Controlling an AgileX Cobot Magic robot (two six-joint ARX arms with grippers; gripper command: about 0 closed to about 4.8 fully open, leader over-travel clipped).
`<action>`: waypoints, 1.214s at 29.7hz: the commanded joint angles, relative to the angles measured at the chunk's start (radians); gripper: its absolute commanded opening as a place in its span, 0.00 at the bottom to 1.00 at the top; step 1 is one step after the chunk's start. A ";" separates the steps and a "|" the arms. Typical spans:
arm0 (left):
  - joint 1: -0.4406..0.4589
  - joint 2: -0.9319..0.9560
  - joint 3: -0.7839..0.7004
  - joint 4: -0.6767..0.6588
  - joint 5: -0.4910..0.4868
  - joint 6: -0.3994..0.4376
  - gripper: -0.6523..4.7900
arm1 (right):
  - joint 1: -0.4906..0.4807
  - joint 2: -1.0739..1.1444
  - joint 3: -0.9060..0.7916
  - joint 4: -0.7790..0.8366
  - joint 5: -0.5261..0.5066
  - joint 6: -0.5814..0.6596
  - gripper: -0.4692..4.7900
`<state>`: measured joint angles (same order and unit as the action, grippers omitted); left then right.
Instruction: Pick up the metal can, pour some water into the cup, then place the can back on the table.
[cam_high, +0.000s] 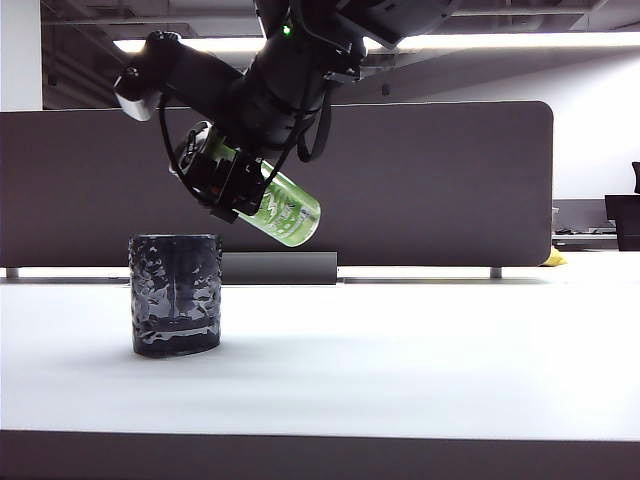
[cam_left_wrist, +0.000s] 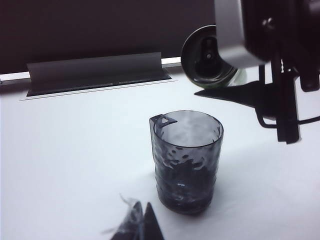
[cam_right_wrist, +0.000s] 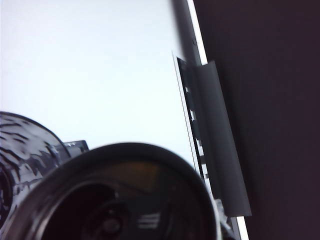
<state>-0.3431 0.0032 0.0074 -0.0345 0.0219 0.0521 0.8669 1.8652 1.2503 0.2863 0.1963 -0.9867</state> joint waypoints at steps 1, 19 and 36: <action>0.003 0.001 0.002 0.014 0.000 0.000 0.11 | 0.014 -0.006 0.008 0.041 0.004 -0.040 0.67; 0.003 0.001 0.002 0.013 0.001 0.000 0.11 | 0.015 0.008 0.008 0.076 0.011 -0.176 0.67; 0.003 0.001 0.002 0.013 0.001 0.000 0.11 | 0.014 0.008 0.008 0.086 0.007 -0.257 0.67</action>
<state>-0.3420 0.0032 0.0074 -0.0345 0.0219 0.0521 0.8783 1.8812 1.2503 0.3317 0.2047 -1.2266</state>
